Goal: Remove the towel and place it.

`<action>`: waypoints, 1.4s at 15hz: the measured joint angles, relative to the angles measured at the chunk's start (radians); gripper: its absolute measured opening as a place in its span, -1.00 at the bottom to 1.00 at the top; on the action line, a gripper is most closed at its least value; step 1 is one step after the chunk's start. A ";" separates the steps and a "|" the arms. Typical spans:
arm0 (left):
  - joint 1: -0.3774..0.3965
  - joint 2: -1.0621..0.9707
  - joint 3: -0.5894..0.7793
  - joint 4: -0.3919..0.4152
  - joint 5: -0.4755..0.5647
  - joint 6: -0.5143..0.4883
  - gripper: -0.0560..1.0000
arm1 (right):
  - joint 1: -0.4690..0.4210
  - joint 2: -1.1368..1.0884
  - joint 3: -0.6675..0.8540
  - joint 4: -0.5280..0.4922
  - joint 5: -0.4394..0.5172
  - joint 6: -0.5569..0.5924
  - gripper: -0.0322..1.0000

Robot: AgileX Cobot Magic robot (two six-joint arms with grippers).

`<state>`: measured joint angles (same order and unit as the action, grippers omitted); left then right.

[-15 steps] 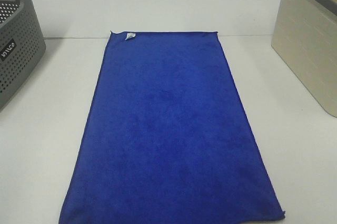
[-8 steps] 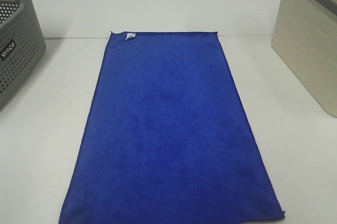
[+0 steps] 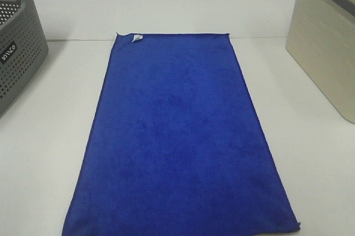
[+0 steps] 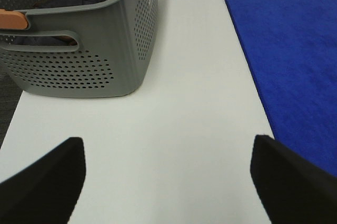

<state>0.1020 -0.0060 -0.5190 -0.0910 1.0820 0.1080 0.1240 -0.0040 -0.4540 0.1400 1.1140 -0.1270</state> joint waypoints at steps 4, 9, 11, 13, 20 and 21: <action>0.000 0.000 0.000 0.003 0.000 0.000 0.63 | 0.000 0.000 0.000 -0.010 0.000 0.000 0.52; 0.000 0.000 0.000 0.005 0.000 0.000 0.63 | 0.000 0.000 0.000 -0.073 0.000 0.007 0.52; 0.000 0.000 0.000 0.008 -0.001 0.000 0.63 | 0.000 0.000 0.000 -0.073 0.000 0.009 0.52; 0.000 0.000 0.000 0.008 -0.001 0.000 0.63 | 0.000 0.000 0.000 -0.072 0.000 0.019 0.52; 0.000 0.000 0.000 0.008 -0.001 0.000 0.63 | -0.072 0.000 0.000 -0.065 -0.001 0.023 0.52; 0.000 0.000 0.000 0.008 -0.001 0.000 0.63 | -0.072 0.000 0.000 -0.061 -0.001 0.023 0.52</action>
<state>0.1020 -0.0060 -0.5190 -0.0830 1.0810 0.1080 0.0520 -0.0040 -0.4540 0.0790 1.1130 -0.1040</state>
